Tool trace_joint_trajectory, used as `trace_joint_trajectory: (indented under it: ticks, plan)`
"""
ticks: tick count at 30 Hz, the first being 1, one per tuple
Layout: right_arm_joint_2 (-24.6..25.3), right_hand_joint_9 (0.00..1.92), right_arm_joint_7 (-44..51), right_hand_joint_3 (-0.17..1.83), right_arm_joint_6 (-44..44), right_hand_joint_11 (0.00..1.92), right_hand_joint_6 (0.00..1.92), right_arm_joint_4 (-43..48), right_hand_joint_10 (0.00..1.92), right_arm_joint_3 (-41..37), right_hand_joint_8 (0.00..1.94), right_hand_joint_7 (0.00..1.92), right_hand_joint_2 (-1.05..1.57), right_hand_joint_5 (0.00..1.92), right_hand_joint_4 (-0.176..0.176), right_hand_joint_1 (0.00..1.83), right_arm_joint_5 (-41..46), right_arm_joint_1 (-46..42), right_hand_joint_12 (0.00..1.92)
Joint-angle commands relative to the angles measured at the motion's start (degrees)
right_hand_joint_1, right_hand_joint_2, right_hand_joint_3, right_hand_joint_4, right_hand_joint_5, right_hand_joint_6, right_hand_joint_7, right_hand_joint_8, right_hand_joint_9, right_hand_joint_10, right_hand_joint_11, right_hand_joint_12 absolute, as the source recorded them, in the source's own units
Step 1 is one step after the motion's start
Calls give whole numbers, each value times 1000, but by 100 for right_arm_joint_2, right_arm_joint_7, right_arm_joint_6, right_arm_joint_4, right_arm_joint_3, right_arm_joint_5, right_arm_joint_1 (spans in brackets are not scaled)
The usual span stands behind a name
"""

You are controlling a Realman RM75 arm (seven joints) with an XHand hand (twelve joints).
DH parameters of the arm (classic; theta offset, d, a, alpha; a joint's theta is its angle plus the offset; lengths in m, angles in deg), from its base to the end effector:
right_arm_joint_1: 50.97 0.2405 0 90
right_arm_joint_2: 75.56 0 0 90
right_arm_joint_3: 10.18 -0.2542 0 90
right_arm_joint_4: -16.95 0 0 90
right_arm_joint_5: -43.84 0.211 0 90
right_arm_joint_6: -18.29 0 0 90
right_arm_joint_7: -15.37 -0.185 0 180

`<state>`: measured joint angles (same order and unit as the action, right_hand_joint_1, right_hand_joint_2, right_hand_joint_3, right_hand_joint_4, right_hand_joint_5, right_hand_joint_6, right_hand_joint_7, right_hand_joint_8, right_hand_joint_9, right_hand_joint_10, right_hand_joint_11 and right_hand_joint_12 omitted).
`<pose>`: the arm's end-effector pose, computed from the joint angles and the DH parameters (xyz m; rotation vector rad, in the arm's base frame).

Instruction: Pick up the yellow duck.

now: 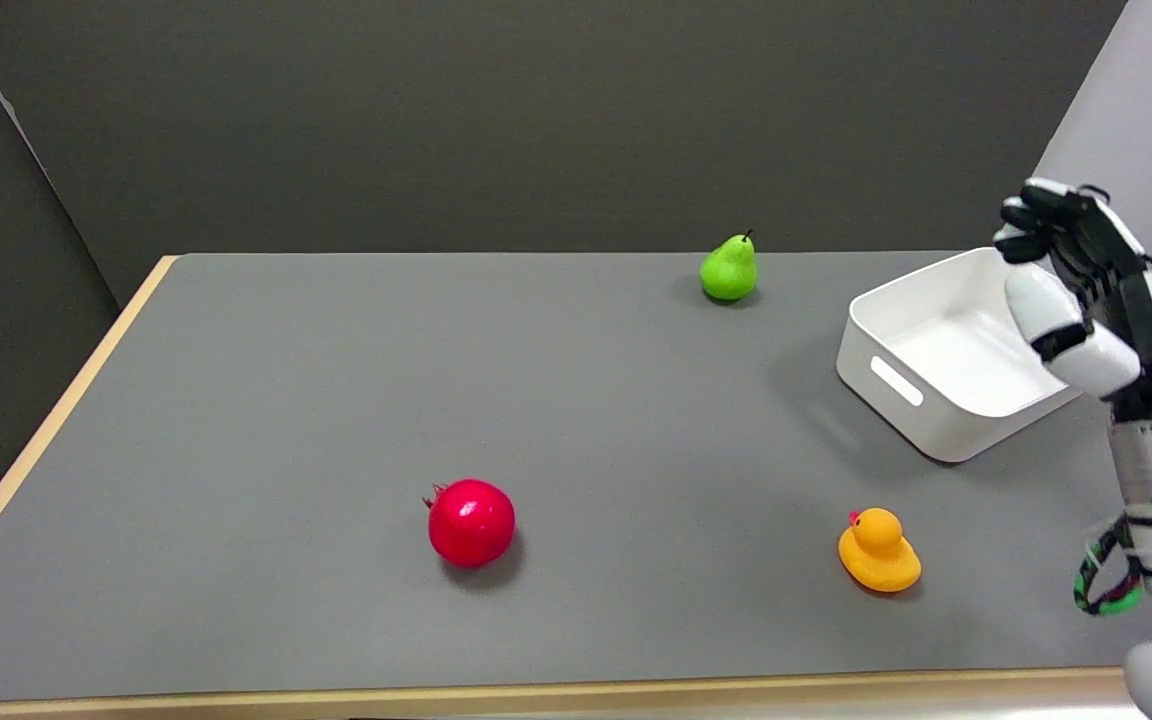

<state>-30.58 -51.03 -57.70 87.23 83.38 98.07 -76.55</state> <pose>-0.1953 -0.2222 0.5021 1.4636 -0.2817 1.3527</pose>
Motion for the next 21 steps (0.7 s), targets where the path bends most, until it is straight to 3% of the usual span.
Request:
trace_joint_trajectory:
  ticks: [1,11,21]
  plan:
    - [615,419,802,875,-1441,273,583,-962,1109,670,569,470,692,321,-60,662,-525,-531,1494]
    - [615,414,810,872,-2166,260,570,-1489,1108,1467,562,462,686,314,-62,646,-469,-636,1481]
    - [614,318,810,913,-2310,178,521,-1666,947,1887,529,377,640,262,-57,534,-494,-923,1381]
